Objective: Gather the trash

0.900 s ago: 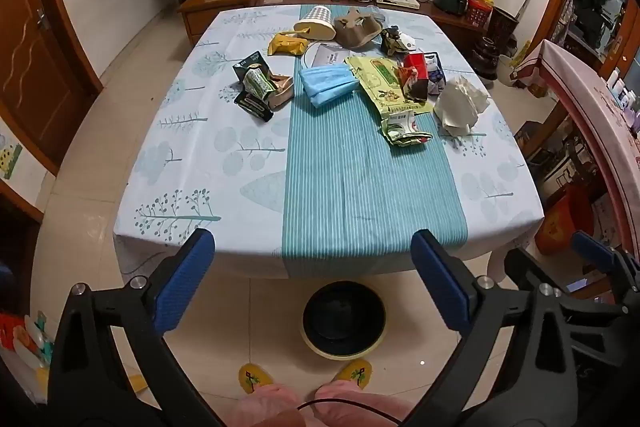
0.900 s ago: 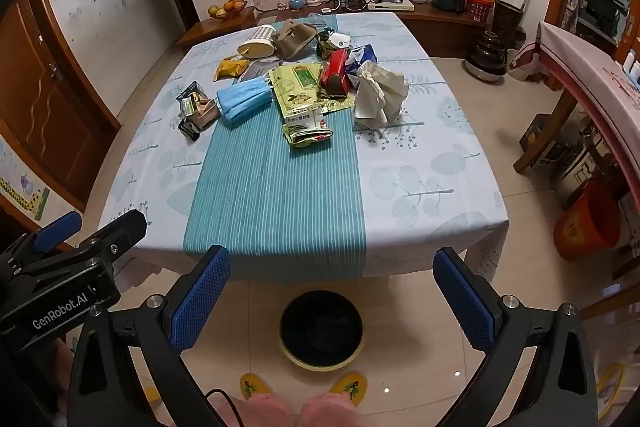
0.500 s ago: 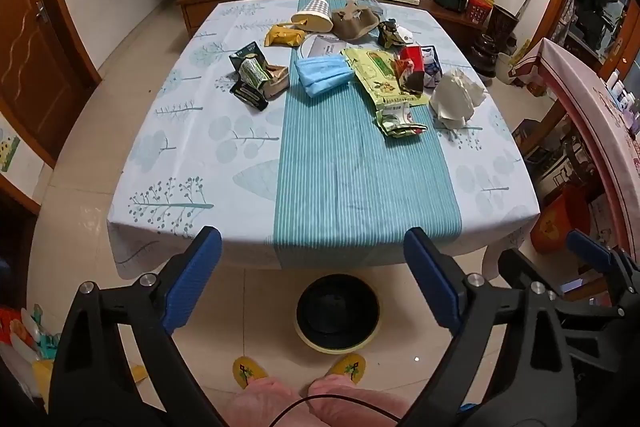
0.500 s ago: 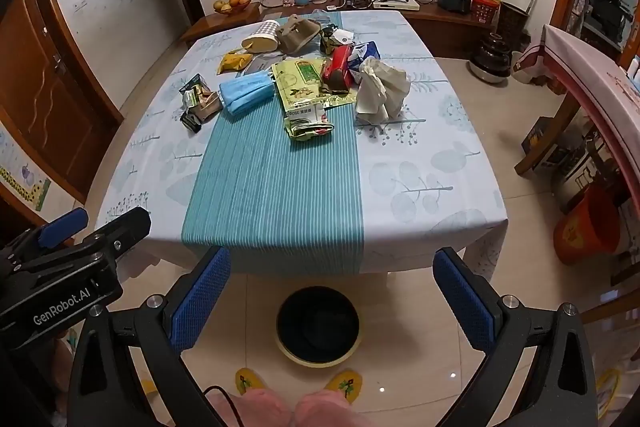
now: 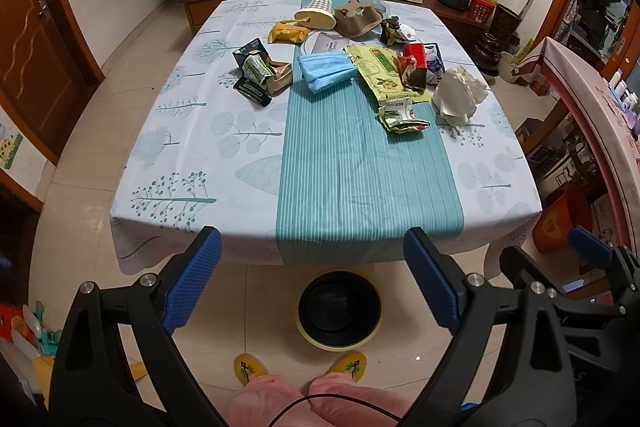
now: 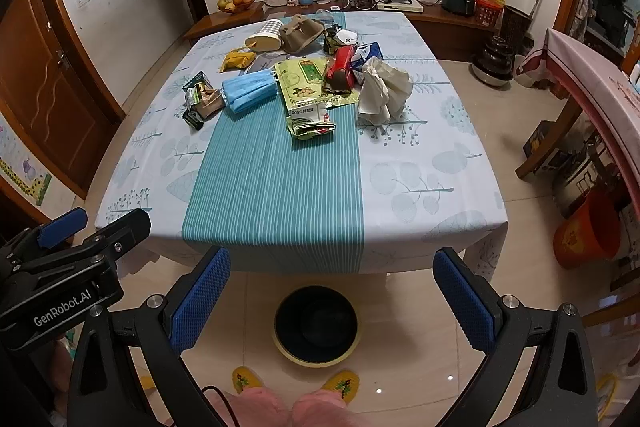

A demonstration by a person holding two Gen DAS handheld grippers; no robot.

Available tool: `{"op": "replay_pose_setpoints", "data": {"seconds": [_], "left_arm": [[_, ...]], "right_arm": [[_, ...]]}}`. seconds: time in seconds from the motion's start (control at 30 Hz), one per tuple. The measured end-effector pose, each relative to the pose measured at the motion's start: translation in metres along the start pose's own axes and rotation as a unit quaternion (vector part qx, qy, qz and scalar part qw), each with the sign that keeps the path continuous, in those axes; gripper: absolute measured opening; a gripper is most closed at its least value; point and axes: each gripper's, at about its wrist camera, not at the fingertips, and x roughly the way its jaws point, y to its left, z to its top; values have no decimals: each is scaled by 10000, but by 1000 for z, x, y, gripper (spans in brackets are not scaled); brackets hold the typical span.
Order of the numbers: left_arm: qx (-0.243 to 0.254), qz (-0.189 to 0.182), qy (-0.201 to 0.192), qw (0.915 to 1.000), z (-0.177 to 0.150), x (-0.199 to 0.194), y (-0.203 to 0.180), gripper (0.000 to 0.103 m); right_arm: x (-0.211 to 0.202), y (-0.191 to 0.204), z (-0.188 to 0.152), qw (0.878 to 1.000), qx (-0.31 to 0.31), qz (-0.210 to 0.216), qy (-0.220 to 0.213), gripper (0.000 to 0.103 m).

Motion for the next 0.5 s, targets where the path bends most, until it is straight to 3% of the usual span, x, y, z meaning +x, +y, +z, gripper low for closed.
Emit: {"op": "replay_pose_setpoints", "data": {"seconds": [0.5], "left_arm": [[16,22,25,10000,8,0,7,91]], "right_arm": [[-1,0,0,10000,-4,-66,-9,103]]}}
